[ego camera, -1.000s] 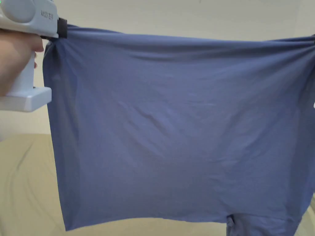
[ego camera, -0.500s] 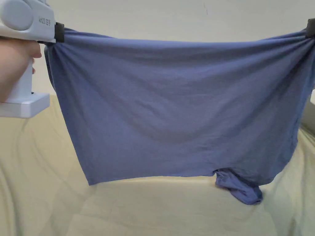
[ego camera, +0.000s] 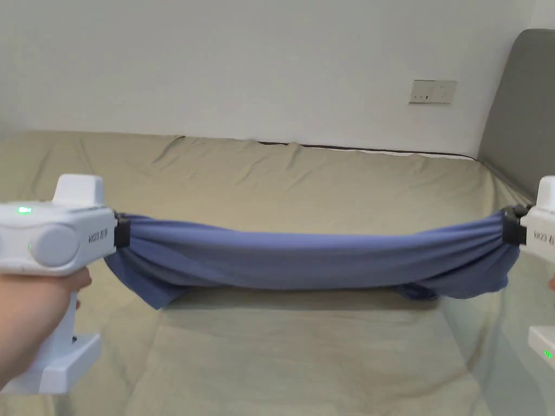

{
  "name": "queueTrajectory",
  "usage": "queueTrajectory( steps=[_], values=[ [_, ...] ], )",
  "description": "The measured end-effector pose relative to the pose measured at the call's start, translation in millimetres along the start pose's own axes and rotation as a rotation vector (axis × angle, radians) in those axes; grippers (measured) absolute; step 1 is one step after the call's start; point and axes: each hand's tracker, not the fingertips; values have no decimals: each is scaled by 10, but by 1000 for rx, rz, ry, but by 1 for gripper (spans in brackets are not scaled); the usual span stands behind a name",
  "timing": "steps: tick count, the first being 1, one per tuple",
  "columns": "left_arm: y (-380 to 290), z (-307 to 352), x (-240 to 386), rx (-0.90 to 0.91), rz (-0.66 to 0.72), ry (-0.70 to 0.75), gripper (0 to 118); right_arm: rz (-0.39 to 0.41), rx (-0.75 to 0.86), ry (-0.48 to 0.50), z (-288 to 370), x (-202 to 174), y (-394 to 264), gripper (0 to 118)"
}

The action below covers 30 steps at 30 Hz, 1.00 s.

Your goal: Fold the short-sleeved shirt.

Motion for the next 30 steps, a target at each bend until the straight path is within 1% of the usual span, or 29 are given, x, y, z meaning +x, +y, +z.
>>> queueTrajectory(
  steps=[1,2,4,5,6,8,9,14,16,18,23,26,27,29,30],
  values=[
    [-100,71,-15,-7,9,-8,0,0,-8,-16,184,-70,-102,3],
    [-215,163,-33,-13,22,-26,0,17,7,-10,294,-91,-204,3],
    [-397,373,-34,-16,24,-38,0,15,-7,1,543,-110,-403,3],
    [-497,483,-48,-24,20,-51,0,16,-8,10,775,-186,-448,3],
    [-606,607,-63,-29,4,-62,0,23,-14,27,952,-209,-534,3],
    [-784,818,-90,-40,-25,-73,0,30,-9,32,1291,-243,-676,3],
    [-856,933,-115,-40,-18,-78,0,21,-14,41,1352,-162,-714,3],
    [-1163,1518,-256,-32,36,-129,0,-22,-4,50,2046,-55,-931,3],
    [-1301,1714,-303,-46,35,-152,0,-19,0,56,2308,-63,-1035,3],
    [-1466,1902,-324,-72,26,-162,0,-2,-37,74,2504,-49,-1210,3],
    [-1799,2213,-343,-178,18,-200,0,69,-93,103,2879,-202,-1646,3],
    [-2018,2275,-319,-243,-54,-229,0,90,-178,128,2941,-248,-1923,3],
    [-2090,2274,-295,-255,-93,-226,0,119,-193,121,2939,-271,-1989,3],
    [-2205,2196,-280,-281,-139,-216,0,118,-260,124,2854,-224,-2152,3],
    [-2239,2147,-269,-309,-134,-215,0,104,-306,134,2794,-219,-2232,3]
  ],
)
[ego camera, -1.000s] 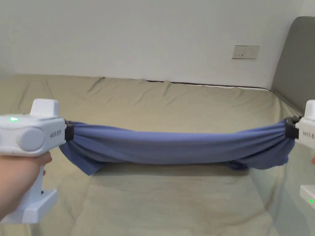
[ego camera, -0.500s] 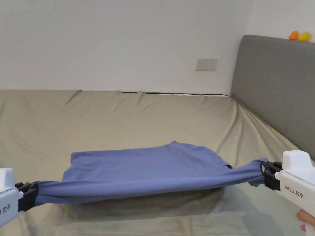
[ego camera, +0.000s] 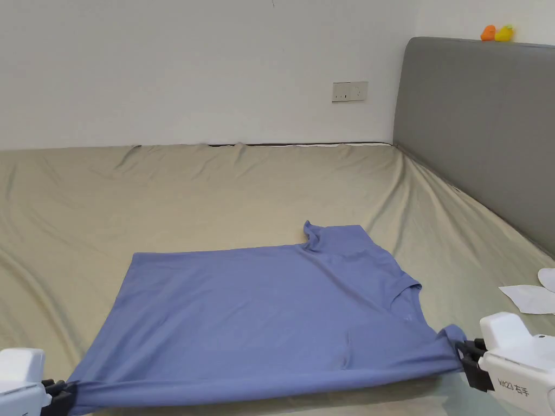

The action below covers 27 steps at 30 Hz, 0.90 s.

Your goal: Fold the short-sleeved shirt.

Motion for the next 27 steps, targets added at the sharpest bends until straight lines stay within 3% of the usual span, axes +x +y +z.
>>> queueTrajectory(
  steps=[7,8,9,10,11,12,13,14,18,20,23,25,26,27],
  values=[
    [-84,-380,-26,-193,35,-54,0,-40,-187,39,-350,92,-263,3],
    [-98,-427,-42,-223,42,-60,5,-46,-200,42,-380,82,-283,4],
    [-110,-464,-50,-242,55,-47,18,-55,-197,38,-394,80,-299,4],
    [-121,-468,-62,-264,76,-5,42,-72,-198,35,-397,88,-309,8],
    [-124,-460,-66,-267,86,26,73,-92,-204,23,-360,115,-328,27],
    [-131,-393,-61,-225,74,10,84,-93,-175,-17,-313,118,-346,57],
    [-112,-308,-57,-178,67,-1,88,-97,-117,-50,-252,135,-363,90],
    [-62,-168,-37,-114,65,-5,88,-129,-55,-73,-163,169,-372,111],
    [250,476,104,231,109,54,88,-258,241,-132,375,204,-57,113],
    [409,836,178,435,175,58,90,-282,371,-148,659,155,223,113],
    [529,1250,355,691,196,97,104,-300,568,-200,989,30,598,113],
    [513,1429,465,834,175,118,108,-277,653,-190,1157,-65,769,112],
    [515,1452,532,889,173,134,108,-187,700,-189,1213,-142,874,112],
    [502,1462,577,896,173,153,107,-177,705,-190,1214,-209,920,110]
  ],
)
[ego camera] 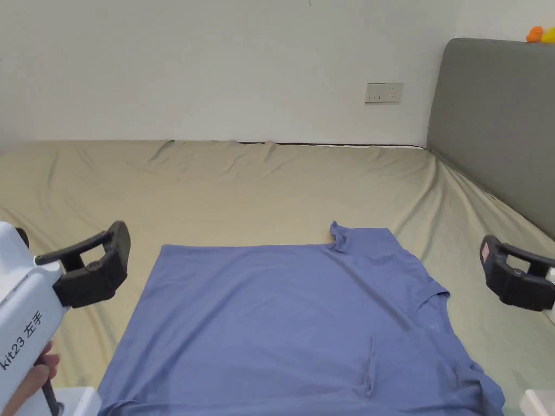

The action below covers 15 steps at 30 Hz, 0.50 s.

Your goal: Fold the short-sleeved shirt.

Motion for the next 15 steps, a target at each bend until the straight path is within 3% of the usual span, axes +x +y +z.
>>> queueTrajectory(
  steps=[1,2,3,4,5,6,7,8,10,11,12,14,15],
  values=[
    [-17,17,26,5,-8,7,101,-22,-17,-10,12,-60,-26,106],
    [-71,27,50,5,-11,5,75,25,53,0,45,-128,-21,87],
    [-148,-9,45,-3,-16,0,39,10,53,21,67,-164,-84,55],
    [-207,2,45,-16,-30,-18,2,12,68,34,48,-204,-189,13],
    [-285,5,62,-32,-78,-19,0,58,92,26,73,-258,-269,1],
    [-347,-10,90,-42,-120,10,0,119,90,-1,64,-300,-319,1],
    [-426,-30,108,-46,-147,66,0,116,38,-27,22,-334,-375,1],
    [-436,-46,86,-43,-123,43,0,186,89,-12,-12,-335,-323,1],
    [-437,-63,8,-60,-77,-37,0,-17,-40,32,-79,-239,-424,0],
    [-443,-38,28,-47,-108,-9,0,-5,-33,-15,-84,-239,-435,0],
    [-471,-45,41,-39,-151,9,0,97,47,-23,-50,-242,-375,0],
    [-480,-54,-10,-58,-136,-3,0,13,-50,-10,-95,-205,-471,0],
    [-481,-50,-27,-78,-101,-20,0,36,-28,-12,-95,-204,-468,0]
  ],
)
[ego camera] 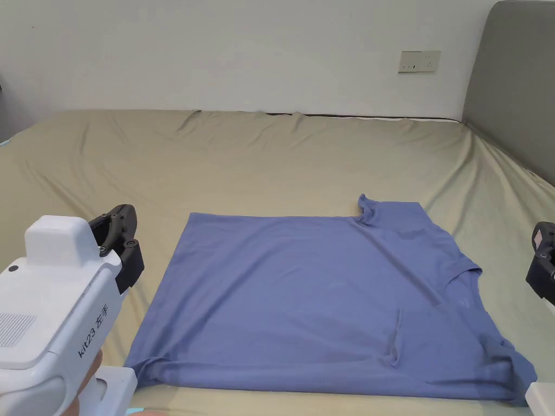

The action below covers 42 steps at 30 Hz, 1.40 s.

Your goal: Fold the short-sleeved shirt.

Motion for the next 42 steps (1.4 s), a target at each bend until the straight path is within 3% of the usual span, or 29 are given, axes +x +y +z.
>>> queueTrajectory(
  steps=[6,10,11,12,14,15,20,22,25,26,32,35,36,37,38,40,41,42],
  values=[
    [2,-171,-198,-169,53,-22,0,-6,-22,12,41,-16,10,0],
    [-107,-509,-388,-549,69,-67,0,-3,-38,19,78,-16,4,0],
    [-209,-579,-428,-659,71,-100,13,-7,-47,22,76,-13,-9,0],
    [-297,-618,-442,-774,48,-148,42,-11,-57,25,70,-11,-21,0],
    [-594,-681,-465,-853,28,-169,112,-21,-78,31,55,-23,-17,0],
    [-729,-707,-460,-896,3,-173,116,-23,-84,30,50,-29,-24,0],
    [-1209,-824,-576,-990,-45,-169,88,-20,-111,42,44,-66,-45,0],
    [-1346,-857,-590,-1032,-46,-181,85,-7,-124,47,22,-72,-67,0],
    [-1401,-844,-504,-1044,-48,-180,37,1,-138,54,8,-70,-83,0],
    [-1416,-829,-503,-1040,-48,-184,4,4,-140,55,11,-70,-84,0],
    [-1318,-695,-465,-951,-105,-209,0,46,-210,84,-58,-53,-121,0],
    [-1186,-640,-506,-886,-52,-208,0,21,-337,147,-209,20,-200,0],
    [-1114,-597,-459,-861,-50,-199,0,8,-443,223,-283,89,-296,1],
    [-1073,-585,-452,-845,-48,-198,0,-7,-598,282,-347,130,-427,8],
    [-1046,-580,-442,-836,-48,-196,0,76,-598,271,-377,178,-480,39],
    [-995,-596,-402,-823,-47,-198,0,163,-674,291,-411,272,-744,98],
    [-991,-600,-382,-819,-48,-197,0,187,-705,288,-439,341,-884,110],
    [-989,-604,-366,-817,-47,-198,0,194,-747,287,-460,381,-975,107]
  ],
)
